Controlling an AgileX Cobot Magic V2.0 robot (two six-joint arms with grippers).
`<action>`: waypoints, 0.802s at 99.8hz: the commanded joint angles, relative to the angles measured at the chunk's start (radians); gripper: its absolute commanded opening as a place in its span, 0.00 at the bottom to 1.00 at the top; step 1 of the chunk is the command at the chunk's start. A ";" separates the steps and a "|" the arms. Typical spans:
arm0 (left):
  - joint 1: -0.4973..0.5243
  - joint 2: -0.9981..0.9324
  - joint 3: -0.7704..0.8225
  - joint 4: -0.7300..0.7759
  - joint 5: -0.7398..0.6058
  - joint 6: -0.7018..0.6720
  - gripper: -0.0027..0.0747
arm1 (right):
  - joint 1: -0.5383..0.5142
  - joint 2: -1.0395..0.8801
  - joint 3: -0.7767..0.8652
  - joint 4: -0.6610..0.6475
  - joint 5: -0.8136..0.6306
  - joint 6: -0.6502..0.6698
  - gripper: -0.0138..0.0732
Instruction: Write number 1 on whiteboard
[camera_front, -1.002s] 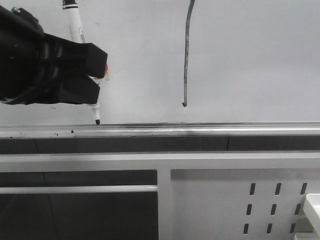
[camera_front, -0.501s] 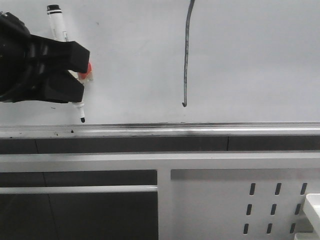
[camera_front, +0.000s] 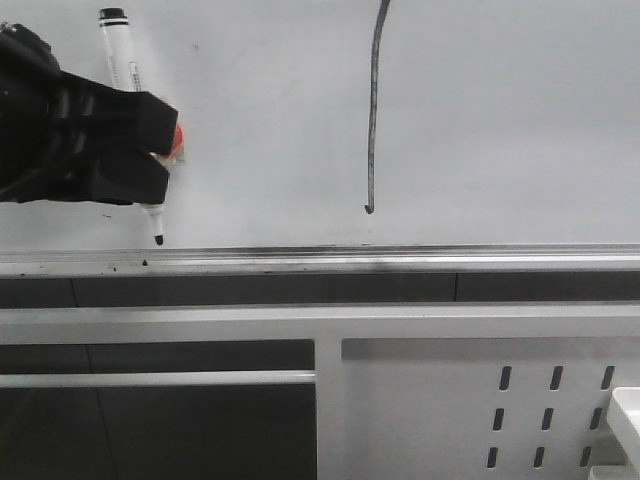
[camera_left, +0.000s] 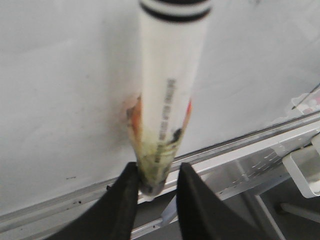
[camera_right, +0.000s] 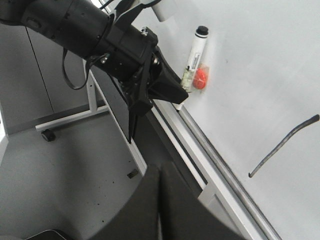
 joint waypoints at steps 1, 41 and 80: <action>0.002 -0.037 -0.032 0.015 0.021 0.008 0.47 | -0.007 -0.004 -0.029 -0.009 -0.071 0.001 0.08; 0.002 -0.139 0.014 0.015 -0.144 0.008 0.67 | -0.007 -0.011 -0.029 -0.016 -0.059 0.001 0.08; 0.002 -0.482 0.182 0.015 -0.243 0.009 0.01 | -0.007 -0.294 0.212 -0.023 -0.204 0.001 0.08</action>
